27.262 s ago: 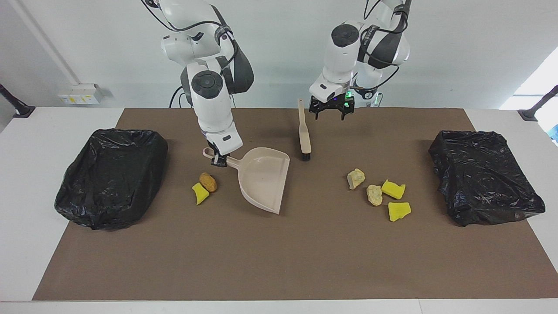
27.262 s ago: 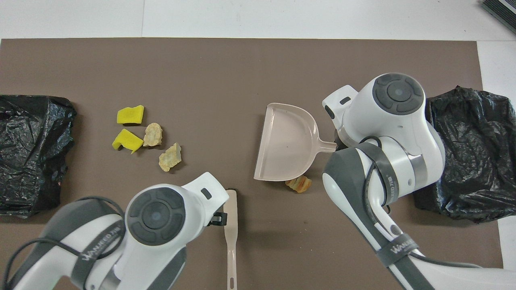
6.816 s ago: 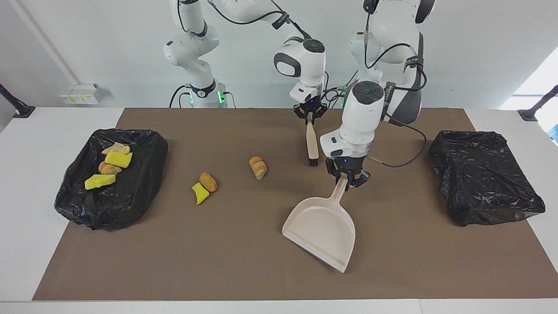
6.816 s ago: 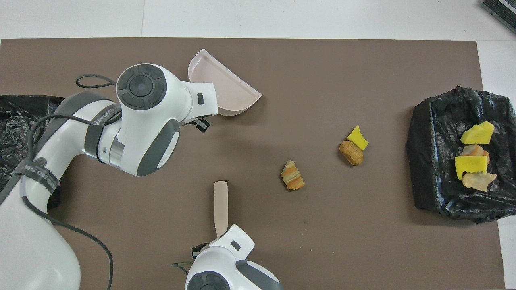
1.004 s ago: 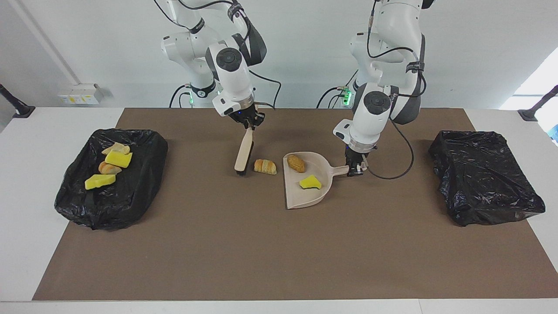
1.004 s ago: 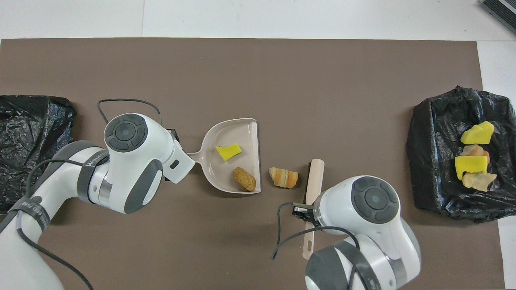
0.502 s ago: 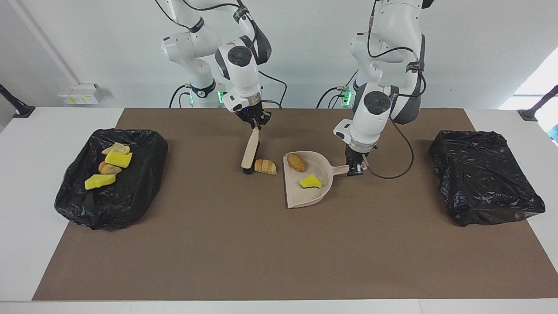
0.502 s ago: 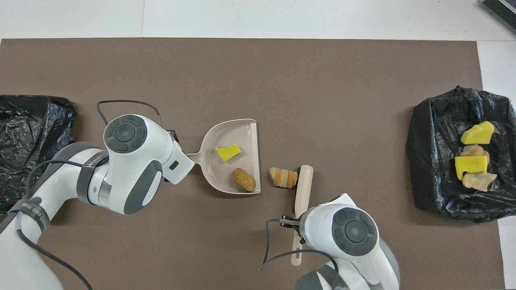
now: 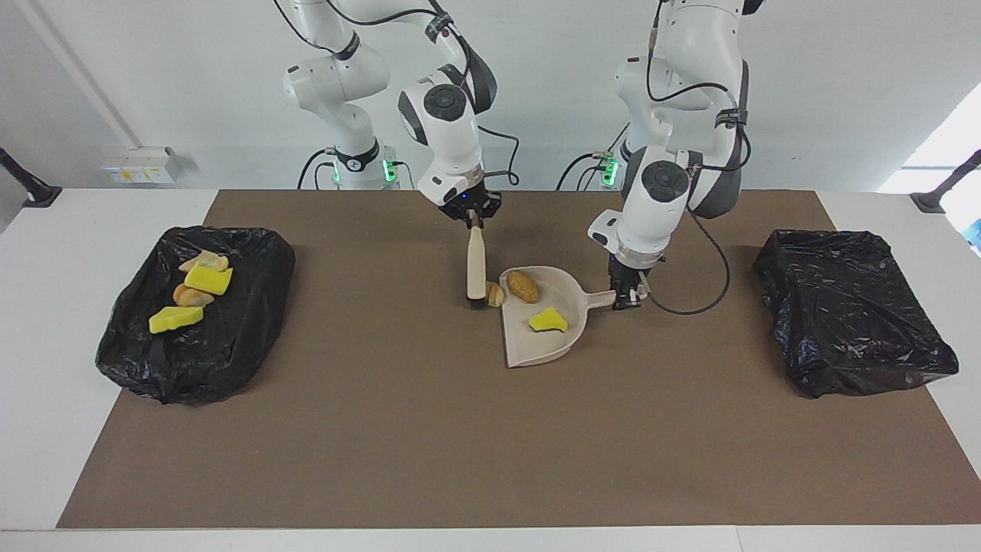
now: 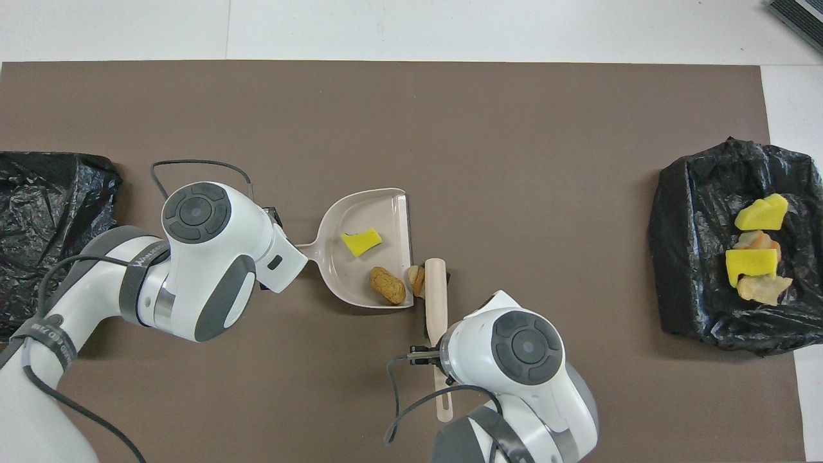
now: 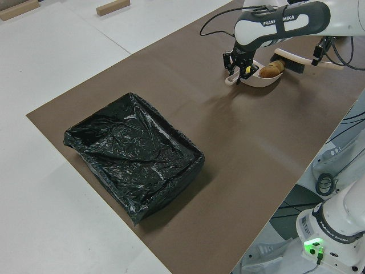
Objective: Sweep and dump trash in bin
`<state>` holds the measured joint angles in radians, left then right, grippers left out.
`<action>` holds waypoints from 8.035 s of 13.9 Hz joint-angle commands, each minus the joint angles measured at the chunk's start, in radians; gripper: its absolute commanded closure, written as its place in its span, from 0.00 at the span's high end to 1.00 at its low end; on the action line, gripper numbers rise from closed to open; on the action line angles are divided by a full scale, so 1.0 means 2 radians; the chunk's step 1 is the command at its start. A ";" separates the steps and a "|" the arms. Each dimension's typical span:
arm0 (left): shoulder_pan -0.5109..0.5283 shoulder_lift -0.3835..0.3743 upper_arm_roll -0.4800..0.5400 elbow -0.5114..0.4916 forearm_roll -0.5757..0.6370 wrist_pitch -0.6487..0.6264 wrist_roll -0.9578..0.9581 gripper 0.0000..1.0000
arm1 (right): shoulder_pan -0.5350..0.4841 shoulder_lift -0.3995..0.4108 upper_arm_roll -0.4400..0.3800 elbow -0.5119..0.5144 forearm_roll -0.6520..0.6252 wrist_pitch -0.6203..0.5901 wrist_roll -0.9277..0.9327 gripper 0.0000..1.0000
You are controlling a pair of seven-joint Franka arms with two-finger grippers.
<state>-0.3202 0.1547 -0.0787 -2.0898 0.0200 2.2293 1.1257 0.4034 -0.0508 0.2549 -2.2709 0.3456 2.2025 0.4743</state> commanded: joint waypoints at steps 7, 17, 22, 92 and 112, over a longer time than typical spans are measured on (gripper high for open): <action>0.005 -0.017 0.000 -0.021 0.005 0.007 -0.049 0.00 | 0.007 0.069 0.002 0.149 0.091 0.004 -0.035 0.00; 0.024 -0.019 -0.001 -0.025 -0.027 -0.013 -0.191 0.00 | -0.009 0.018 -0.006 0.155 -0.032 -0.119 0.007 0.00; 0.064 -0.030 -0.001 -0.014 -0.070 -0.016 -0.224 0.00 | 0.020 -0.046 0.001 0.072 -0.085 -0.112 0.055 0.00; 0.212 -0.045 -0.013 0.268 0.001 -0.297 -0.310 0.00 | -0.265 0.002 -0.068 0.352 -0.187 -0.360 -0.223 1.00; -0.112 0.071 -0.013 0.128 -0.015 0.030 -0.858 0.00 | -0.232 -0.004 -0.109 0.345 -0.177 -0.363 -0.211 1.00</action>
<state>-0.4968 0.3300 -0.1271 -1.7657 0.0020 2.2220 -0.4919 -0.0608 -0.0507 0.0362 -1.5778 -0.0206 1.4865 0.0316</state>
